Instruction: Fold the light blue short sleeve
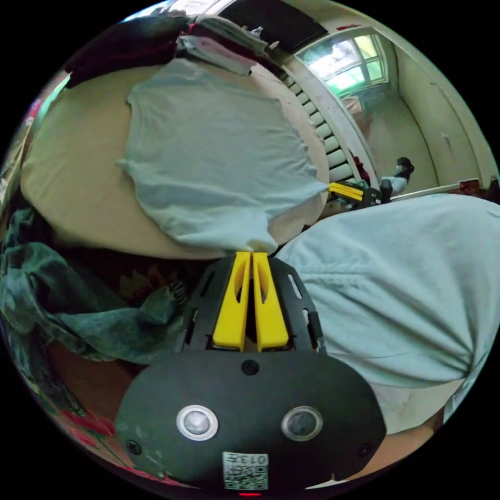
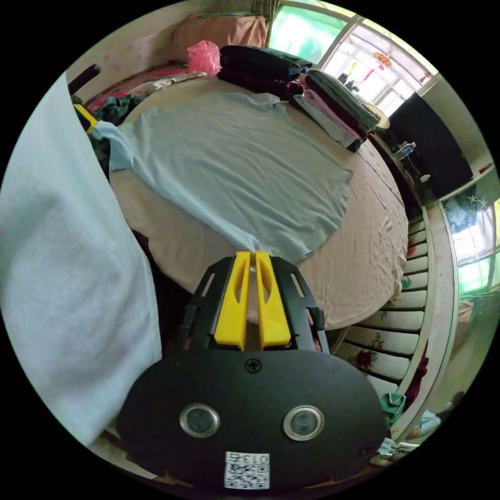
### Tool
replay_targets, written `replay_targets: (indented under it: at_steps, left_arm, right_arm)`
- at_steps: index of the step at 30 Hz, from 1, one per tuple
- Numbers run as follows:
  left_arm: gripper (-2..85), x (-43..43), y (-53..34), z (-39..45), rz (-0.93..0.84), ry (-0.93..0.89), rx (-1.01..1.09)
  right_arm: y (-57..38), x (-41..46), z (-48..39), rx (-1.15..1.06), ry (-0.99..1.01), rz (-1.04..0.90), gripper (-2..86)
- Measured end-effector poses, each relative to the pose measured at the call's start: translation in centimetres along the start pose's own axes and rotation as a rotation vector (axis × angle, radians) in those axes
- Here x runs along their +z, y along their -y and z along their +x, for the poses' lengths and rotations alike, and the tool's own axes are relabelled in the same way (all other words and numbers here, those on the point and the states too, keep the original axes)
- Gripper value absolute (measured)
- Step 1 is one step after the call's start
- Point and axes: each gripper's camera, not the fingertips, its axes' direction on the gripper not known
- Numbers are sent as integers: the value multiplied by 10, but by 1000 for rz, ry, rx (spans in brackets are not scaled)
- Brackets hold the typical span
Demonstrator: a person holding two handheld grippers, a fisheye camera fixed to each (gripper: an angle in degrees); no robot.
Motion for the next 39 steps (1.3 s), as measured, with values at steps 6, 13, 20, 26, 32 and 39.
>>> replay_targets:
  at_steps: [6, 13, 20, 26, 32, 39]
  left_arm:
    - [1, -59, 55, 3, 171, 87, 122]
    - [16, -56, 161, -38, 98, 178, 128]
    - [92, -59, 176, -85, 98, 168, -97]
    - [132, -68, 141, -69, 66, 280, -25]
    - [95, -22, 150, -43, -132, 494, 138]
    - [44, -39, 178, -59, -211, 461, 163]
  right_arm:
    - [14, -17, 32, 64, -16, 100, 13]
    - [52, 14, 92, 146, 20, 75, 23]
    - [60, 62, 153, 423, 189, -64, 66]
    - [33, 47, 154, 506, 200, -4, 78]
    - [51, 46, 126, 422, 184, -37, 73]
    - [78, 62, 126, 381, 135, -151, 34]
